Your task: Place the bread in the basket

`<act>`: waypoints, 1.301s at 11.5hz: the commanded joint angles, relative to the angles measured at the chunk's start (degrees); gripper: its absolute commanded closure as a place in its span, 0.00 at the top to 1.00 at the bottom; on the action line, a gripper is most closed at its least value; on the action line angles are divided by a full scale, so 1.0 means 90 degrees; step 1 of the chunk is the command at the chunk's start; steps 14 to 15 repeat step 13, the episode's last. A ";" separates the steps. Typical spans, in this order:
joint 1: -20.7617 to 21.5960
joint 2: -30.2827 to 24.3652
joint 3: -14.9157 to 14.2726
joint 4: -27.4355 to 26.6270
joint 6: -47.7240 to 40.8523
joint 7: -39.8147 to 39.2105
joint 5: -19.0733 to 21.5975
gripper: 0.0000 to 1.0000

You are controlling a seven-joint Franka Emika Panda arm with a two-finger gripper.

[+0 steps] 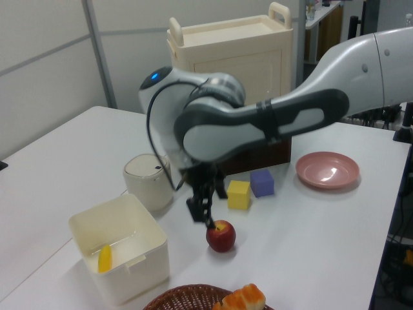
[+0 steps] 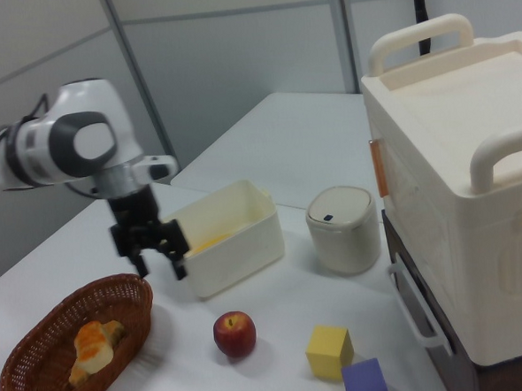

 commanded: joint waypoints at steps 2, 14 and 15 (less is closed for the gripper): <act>0.0069 -0.0305 -0.1472 0.0113 0.0468 -0.0301 0.0017 1.00; -0.0360 -0.0882 -0.1749 0.0065 0.0830 -0.0272 0.0896 1.00; -0.0360 -0.0882 -0.1749 0.0065 0.0830 -0.0272 0.0896 1.00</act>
